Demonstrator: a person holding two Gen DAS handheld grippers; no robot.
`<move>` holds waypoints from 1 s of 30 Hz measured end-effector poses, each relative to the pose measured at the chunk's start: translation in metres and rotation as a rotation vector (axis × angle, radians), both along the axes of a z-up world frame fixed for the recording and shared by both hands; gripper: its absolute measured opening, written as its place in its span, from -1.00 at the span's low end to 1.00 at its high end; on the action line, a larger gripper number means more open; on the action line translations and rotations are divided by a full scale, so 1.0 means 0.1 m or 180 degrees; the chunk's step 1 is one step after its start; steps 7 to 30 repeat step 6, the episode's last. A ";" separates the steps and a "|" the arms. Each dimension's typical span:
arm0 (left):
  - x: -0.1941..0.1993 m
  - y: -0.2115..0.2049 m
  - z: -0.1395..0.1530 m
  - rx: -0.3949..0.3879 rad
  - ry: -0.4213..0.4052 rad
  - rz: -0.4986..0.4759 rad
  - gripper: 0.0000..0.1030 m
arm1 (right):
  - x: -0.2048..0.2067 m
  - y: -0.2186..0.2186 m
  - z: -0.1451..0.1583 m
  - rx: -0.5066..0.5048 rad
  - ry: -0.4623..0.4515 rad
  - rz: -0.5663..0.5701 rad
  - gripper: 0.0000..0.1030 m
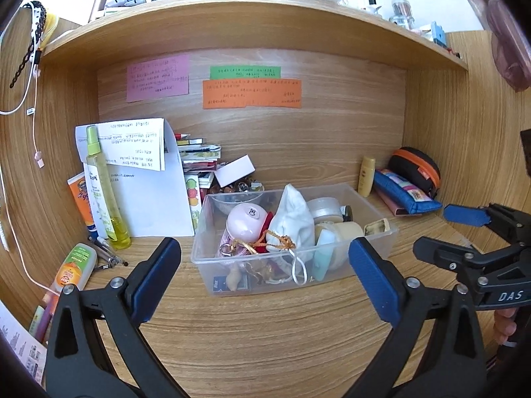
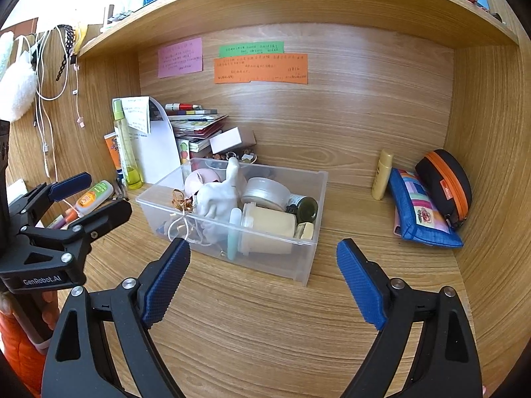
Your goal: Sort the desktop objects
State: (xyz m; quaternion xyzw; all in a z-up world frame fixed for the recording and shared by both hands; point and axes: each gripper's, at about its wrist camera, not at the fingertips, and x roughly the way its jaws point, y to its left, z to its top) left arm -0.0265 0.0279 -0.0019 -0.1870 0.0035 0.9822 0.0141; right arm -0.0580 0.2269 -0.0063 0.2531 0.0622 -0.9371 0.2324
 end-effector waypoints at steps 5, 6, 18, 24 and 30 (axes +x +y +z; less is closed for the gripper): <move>-0.02 0.01 0.01 0.0000 -0.0051 0.0013 0.99 | -0.03 0.00 -0.01 0.0008 -0.0017 0.0001 0.72; -0.02 0.01 0.00 -0.0002 -0.0058 0.0016 0.99 | -0.03 0.00 -0.01 0.0009 -0.0017 0.0004 0.72; -0.02 0.01 0.00 -0.0002 -0.0058 0.0016 0.99 | -0.03 0.00 -0.01 0.0009 -0.0017 0.0004 0.72; -0.02 0.01 0.00 -0.0002 -0.0058 0.0016 0.99 | -0.03 0.00 -0.01 0.0009 -0.0017 0.0004 0.72; -0.02 0.01 0.00 -0.0002 -0.0058 0.0016 0.99 | -0.03 0.00 -0.01 0.0009 -0.0017 0.0004 0.72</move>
